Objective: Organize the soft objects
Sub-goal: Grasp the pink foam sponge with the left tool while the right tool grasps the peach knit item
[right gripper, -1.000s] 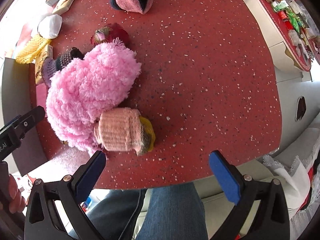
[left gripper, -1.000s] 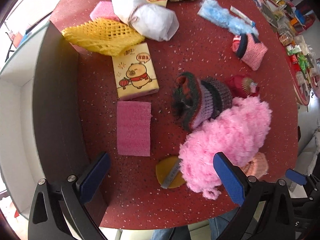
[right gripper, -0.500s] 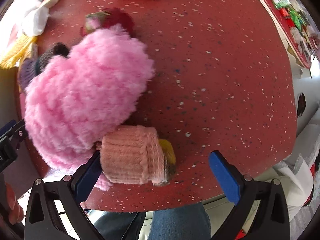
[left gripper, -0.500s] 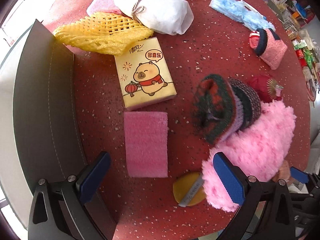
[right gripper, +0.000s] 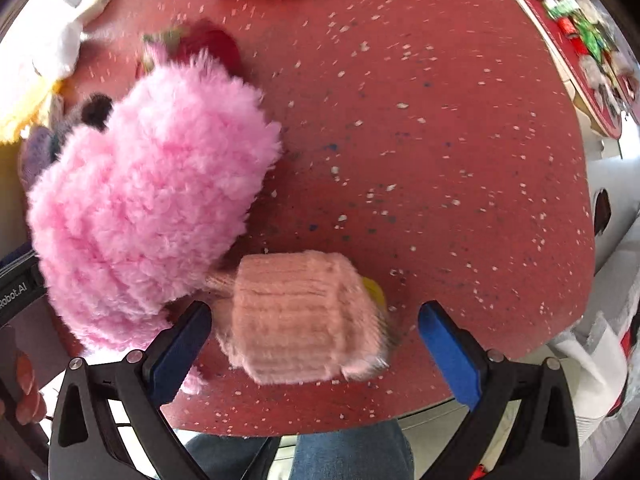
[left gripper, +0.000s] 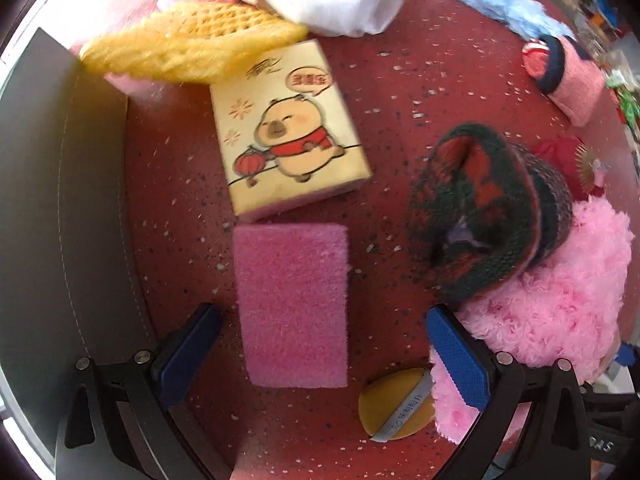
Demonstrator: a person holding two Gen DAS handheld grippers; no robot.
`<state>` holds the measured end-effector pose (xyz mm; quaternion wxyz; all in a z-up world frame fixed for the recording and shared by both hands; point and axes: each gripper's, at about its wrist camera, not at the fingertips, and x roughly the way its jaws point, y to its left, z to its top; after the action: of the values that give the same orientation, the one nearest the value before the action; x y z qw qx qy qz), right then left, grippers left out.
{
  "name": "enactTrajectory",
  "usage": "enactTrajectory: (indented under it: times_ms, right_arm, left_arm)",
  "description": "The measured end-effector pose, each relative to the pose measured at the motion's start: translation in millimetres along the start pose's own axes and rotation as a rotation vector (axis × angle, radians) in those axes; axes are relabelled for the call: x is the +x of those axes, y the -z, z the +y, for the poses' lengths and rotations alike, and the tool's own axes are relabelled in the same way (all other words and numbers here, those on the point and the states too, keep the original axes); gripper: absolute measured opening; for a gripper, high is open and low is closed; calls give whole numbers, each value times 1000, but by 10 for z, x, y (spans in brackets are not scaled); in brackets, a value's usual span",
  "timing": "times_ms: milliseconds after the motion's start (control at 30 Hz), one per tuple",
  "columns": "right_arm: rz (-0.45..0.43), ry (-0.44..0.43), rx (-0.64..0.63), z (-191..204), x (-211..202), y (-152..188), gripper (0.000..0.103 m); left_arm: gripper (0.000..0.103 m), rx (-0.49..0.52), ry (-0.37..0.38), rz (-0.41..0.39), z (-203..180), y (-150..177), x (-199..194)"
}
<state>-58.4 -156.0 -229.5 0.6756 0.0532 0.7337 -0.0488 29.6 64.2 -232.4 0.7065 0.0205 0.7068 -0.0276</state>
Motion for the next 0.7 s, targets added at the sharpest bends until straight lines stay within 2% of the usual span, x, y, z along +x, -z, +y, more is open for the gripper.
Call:
enactTrajectory:
  times_ms: [133,267,367,467,567,633,700]
  right_arm:
    - [25,11,-3,21,182,39,103]
    - [5,-1,5,-66,244,10,103]
    - [-7,-1,21,-142,256,-28,103]
    - [-1,-1,16,-196,257,-54,103]
    - [57,7,-14,-113,201,-219,103]
    - [44,-8,-11,-119,152,-270,103]
    - [11,-25,-14,-126,111,-276,102]
  left_arm:
    - [103,6,2,-9,-15,-8,21]
    - [103,1,4,-39,20,-34,9]
    - [103,2,5,-69,-29,85,-5]
    - [103,15,4,-29,-33,17,10]
    - [103,-8,3,-4,-69,-44,-2]
    - [101,-12,3,-4,-55,-83,3]
    - [94,-15,2,-4,-41,-83,7]
